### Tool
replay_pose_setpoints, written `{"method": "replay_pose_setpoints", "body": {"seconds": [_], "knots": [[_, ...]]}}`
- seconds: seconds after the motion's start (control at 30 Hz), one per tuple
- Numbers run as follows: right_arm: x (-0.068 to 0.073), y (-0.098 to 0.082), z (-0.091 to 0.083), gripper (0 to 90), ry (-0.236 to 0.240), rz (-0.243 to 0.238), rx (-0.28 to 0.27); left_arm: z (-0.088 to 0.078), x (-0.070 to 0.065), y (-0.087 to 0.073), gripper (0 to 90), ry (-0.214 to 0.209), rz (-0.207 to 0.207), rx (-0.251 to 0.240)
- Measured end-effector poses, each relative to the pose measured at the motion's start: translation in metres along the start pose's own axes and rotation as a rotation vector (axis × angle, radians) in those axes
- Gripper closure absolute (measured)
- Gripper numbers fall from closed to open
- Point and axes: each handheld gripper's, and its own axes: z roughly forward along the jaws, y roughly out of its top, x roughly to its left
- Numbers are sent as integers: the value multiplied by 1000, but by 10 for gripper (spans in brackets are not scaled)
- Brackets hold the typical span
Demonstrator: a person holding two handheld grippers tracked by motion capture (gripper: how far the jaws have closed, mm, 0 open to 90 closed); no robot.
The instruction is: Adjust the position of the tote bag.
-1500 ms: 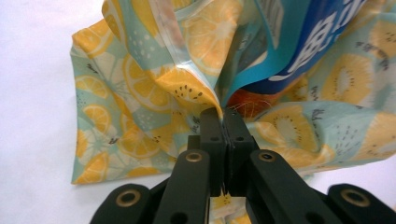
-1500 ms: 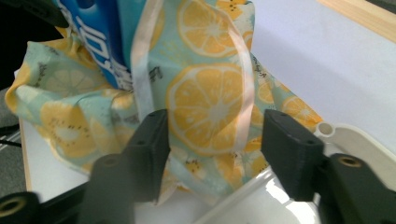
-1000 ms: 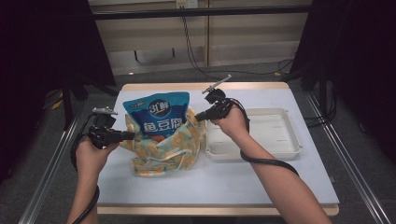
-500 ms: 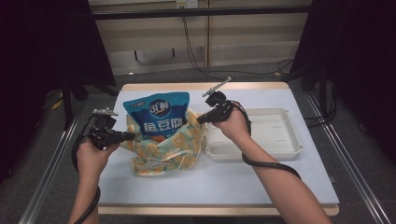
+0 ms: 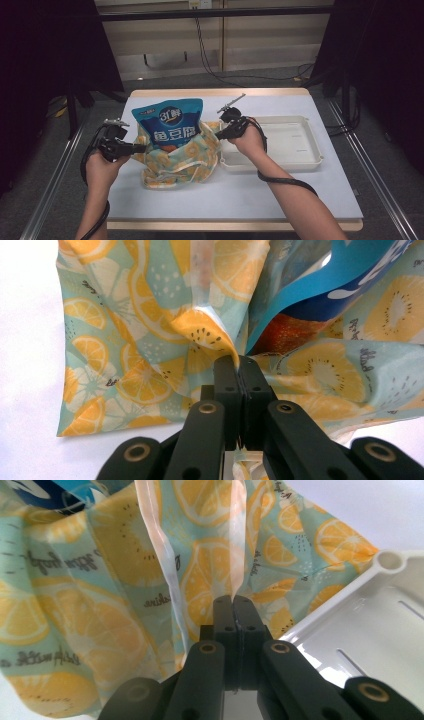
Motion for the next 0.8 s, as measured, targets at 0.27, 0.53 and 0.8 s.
{"method": "replay_pose_setpoints", "body": {"seconds": [0.27, 0.53, 0.8], "knots": [[3, 4, -24, 708, -19, -11, -23, -1, -2, 1, 889, 0, 10, 6], [18, 12, -42, 528, -27, -56, -47, -3, -2, 2, 889, -13, 7, -2], [23, 11, -40, 412, -15, -77, -42, -6, -1, 2, 889, -16, 18, -6]]}}
